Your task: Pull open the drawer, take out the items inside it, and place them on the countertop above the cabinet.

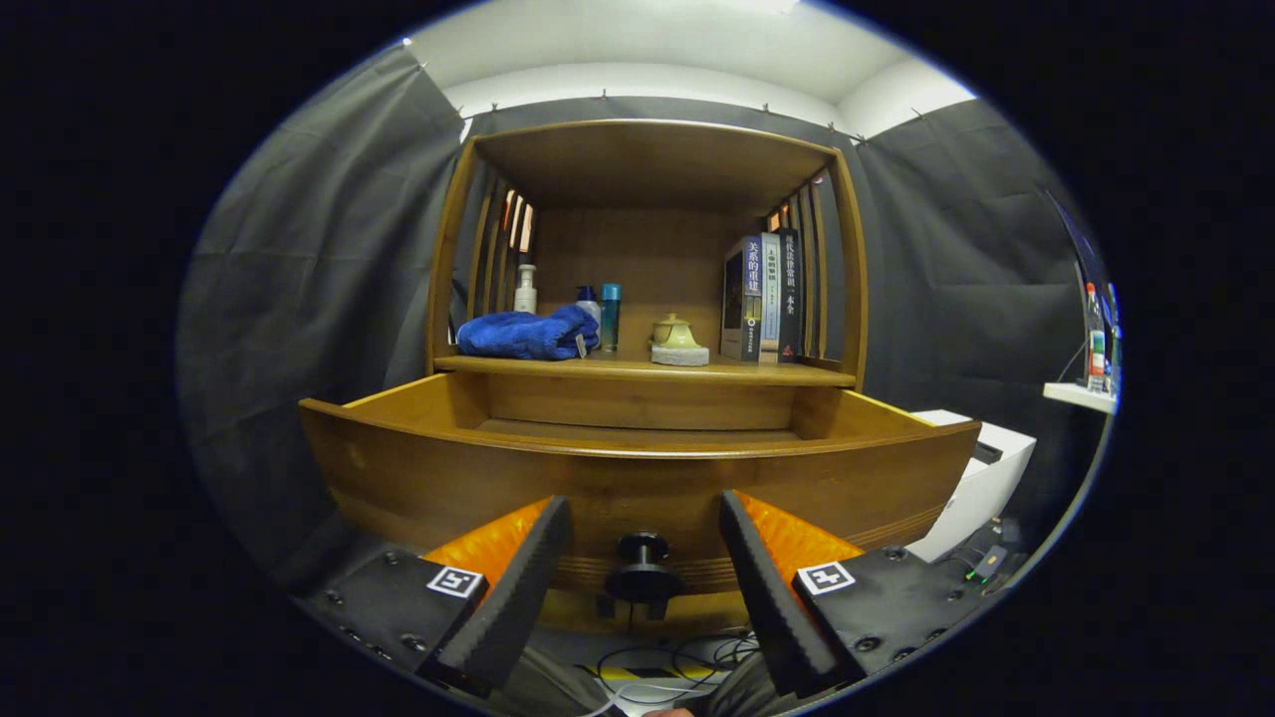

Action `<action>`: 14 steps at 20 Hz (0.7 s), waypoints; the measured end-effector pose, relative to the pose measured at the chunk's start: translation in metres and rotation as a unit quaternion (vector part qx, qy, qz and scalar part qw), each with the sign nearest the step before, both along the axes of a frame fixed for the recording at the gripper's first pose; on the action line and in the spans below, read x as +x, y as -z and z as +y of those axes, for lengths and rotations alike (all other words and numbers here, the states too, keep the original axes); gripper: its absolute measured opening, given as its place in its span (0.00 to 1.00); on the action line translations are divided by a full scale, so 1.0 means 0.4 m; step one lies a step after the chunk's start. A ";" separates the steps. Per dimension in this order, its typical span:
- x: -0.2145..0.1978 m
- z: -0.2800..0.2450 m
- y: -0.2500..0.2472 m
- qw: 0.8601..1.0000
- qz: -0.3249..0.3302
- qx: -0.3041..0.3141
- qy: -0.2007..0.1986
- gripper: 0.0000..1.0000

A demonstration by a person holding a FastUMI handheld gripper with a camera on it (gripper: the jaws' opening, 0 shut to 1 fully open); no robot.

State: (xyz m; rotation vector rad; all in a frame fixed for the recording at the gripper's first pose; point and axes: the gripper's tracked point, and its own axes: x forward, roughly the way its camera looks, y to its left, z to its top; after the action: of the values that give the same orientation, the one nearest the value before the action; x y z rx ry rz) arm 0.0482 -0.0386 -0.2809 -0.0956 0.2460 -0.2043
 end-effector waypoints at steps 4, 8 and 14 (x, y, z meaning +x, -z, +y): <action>0.015 -0.007 -0.001 1.000 -0.005 0.007 0.000 0.99; 0.012 -0.005 -0.002 1.000 -0.003 0.005 0.000 0.99; 0.095 -0.020 0.001 1.000 0.009 0.009 0.004 0.99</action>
State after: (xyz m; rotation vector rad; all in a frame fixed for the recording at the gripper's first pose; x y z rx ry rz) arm 0.0863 -0.0466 -0.2811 -0.0789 0.2654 -0.2096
